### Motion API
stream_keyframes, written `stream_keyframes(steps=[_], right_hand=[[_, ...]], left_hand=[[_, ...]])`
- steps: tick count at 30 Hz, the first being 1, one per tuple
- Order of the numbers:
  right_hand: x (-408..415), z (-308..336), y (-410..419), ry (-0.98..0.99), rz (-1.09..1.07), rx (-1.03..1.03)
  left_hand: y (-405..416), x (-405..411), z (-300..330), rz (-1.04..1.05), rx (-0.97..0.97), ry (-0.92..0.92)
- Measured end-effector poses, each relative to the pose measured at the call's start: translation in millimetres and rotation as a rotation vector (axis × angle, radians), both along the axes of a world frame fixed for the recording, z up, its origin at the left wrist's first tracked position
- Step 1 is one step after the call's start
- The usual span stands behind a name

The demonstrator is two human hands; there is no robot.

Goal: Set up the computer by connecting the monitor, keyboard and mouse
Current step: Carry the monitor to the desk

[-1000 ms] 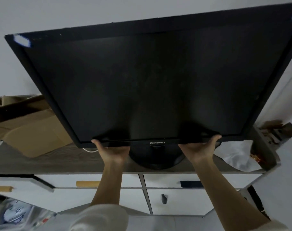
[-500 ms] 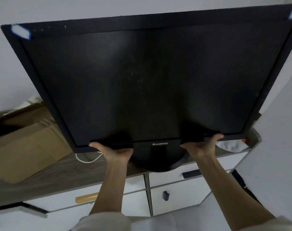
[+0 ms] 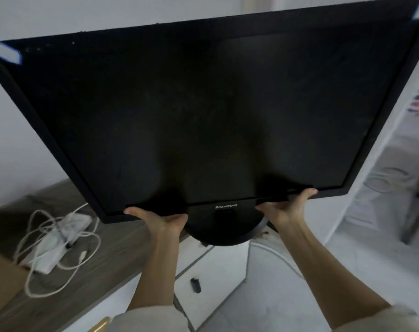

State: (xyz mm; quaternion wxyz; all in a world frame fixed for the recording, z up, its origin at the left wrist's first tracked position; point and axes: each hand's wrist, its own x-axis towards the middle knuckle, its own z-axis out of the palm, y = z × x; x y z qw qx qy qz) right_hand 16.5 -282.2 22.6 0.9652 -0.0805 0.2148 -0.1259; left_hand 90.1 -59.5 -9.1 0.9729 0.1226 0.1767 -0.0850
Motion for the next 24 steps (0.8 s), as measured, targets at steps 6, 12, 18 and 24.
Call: stream_keyframes(steps=[6, 12, 18, 24], right_hand=[[-94.1, -3.9, -92.3, -0.003, -0.258, 0.002], [-238.2, -11.7, -187.4, 0.011, -0.528, 0.037], [-400.1, -33.2, -286.6, 0.064, -0.792, 0.079], [-540.2, -33.1, -357.0, 0.032, -1.090, 0.125]], left_hand=[[-117.8, -54.9, 16.9, -0.200, 0.018, 0.023], [-249.3, -150.2, 15.4, -0.491, 0.100, -0.032], [-390.2, -289.4, 22.8, -0.698, 0.179, 0.102], [-521.0, -404.7, 16.6, -0.984, 0.189, 0.067]])
